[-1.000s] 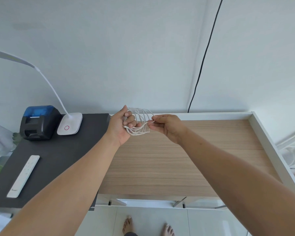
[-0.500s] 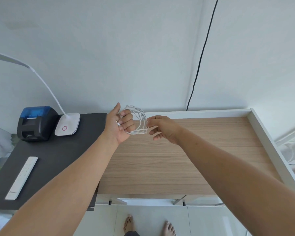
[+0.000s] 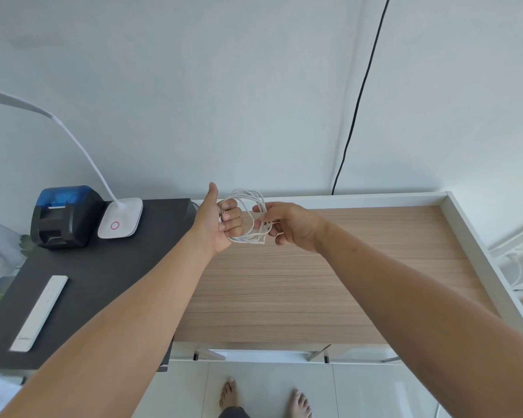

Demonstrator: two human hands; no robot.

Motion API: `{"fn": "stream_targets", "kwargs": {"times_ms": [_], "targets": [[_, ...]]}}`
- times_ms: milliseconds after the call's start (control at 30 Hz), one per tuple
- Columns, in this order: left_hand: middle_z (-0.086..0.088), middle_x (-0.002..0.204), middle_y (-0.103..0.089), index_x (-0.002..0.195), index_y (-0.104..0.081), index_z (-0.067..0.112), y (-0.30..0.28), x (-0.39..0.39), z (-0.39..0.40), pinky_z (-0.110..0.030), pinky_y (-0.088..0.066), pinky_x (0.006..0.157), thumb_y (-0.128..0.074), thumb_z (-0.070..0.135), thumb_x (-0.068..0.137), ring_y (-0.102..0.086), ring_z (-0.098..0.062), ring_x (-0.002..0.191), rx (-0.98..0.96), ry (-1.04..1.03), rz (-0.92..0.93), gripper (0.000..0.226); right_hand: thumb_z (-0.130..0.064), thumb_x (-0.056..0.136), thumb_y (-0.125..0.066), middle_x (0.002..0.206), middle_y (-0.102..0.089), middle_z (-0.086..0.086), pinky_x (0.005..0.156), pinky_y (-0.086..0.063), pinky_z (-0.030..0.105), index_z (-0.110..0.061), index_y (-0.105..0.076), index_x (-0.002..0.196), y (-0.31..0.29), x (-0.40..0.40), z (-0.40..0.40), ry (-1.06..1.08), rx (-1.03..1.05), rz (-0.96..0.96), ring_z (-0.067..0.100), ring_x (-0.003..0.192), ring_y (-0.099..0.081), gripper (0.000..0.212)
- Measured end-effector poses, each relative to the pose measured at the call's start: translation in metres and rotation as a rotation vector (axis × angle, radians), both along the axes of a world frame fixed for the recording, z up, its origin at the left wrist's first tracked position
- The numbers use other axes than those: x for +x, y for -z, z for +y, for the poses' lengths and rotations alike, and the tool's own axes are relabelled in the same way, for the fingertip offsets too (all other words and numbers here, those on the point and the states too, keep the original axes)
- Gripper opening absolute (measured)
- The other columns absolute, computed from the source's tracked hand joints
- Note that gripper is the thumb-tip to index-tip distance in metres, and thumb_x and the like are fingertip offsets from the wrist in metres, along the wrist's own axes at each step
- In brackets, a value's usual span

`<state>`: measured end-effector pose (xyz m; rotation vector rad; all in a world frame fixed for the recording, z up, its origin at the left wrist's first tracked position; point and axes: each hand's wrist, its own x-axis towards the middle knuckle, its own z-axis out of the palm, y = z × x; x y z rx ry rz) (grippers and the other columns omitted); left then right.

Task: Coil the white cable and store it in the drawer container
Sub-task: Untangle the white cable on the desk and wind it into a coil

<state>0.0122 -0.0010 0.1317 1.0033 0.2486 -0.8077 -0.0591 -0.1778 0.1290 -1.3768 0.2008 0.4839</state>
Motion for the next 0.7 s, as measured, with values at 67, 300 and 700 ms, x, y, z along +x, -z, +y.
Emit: {"fn": "stream_targets", "kwargs": {"times_ms": [67, 300, 700], "targets": [[0.004, 0.037, -0.030, 0.050, -0.038, 0.021, 0.001, -0.001, -0.003, -0.020, -0.012, 0.034, -0.031, 0.077, 0.087, -0.020, -0.009, 0.026, 0.032, -0.002, -0.004, 0.068, -0.022, 0.081, -0.073, 0.083, -0.061, 0.003, 0.049, -0.032, 0.024, -0.015, -0.064, 0.100, 0.004, 0.001, 0.002, 0.031, -0.087, -0.016, 0.012, 0.061, -0.043, 0.023], [0.005, 0.036, -0.027, 0.049, -0.043, 0.020, 0.002, -0.004, -0.012, -0.022, -0.015, 0.033, -0.028, 0.085, 0.080, -0.019, -0.010, 0.028, 0.054, 0.058, -0.008, 0.074, -0.020, 0.078, -0.070, 0.066, -0.054, 0.001, 0.047, -0.034, 0.026, -0.014, -0.058, 0.068, 0.009, 0.003, 0.004, 0.135, -0.180, -0.032, 0.016, 0.061, -0.046, 0.016], [0.005, 0.043, -0.027, 0.069, -0.058, 0.004, 0.018, 0.001, -0.008, -0.020, -0.018, 0.036, -0.047, 0.051, 0.087, -0.021, -0.011, 0.031, 0.253, -0.049, -0.012, 0.052, -0.014, 0.095, -0.054, 0.071, -0.058, 0.005, 0.039, -0.036, 0.024, -0.004, -0.060, 0.084, 0.028, -0.008, 0.001, 0.126, -0.019, 0.055, 0.011, 0.050, -0.048, 0.015]]}}
